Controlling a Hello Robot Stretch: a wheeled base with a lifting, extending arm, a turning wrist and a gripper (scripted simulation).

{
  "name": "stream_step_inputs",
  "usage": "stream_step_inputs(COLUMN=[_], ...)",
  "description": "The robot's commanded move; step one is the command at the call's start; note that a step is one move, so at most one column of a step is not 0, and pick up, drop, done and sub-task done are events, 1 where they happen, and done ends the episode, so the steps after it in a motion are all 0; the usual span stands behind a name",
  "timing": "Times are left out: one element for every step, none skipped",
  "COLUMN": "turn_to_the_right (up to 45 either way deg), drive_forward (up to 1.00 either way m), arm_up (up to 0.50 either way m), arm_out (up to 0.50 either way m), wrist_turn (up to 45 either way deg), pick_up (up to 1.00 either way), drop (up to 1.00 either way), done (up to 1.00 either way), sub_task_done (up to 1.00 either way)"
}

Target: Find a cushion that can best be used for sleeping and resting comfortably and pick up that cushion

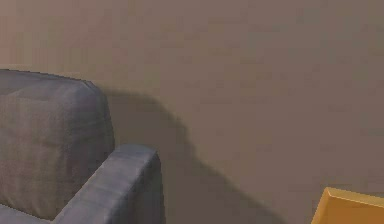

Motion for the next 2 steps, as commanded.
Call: stream_step_inputs(turn_to_the_right=[0.0, 0.0], drive_forward=[0.0, 0.0], arm_up=[0.26, 0.0], arm_out=[0.0, 0.4], wrist_turn=[0.0, 0.0], pick_up=[0.0, 0.0], drop=[0.0, 0.0], done=[0.0, 0.0], sub_task_done=[0.0, 0.0])
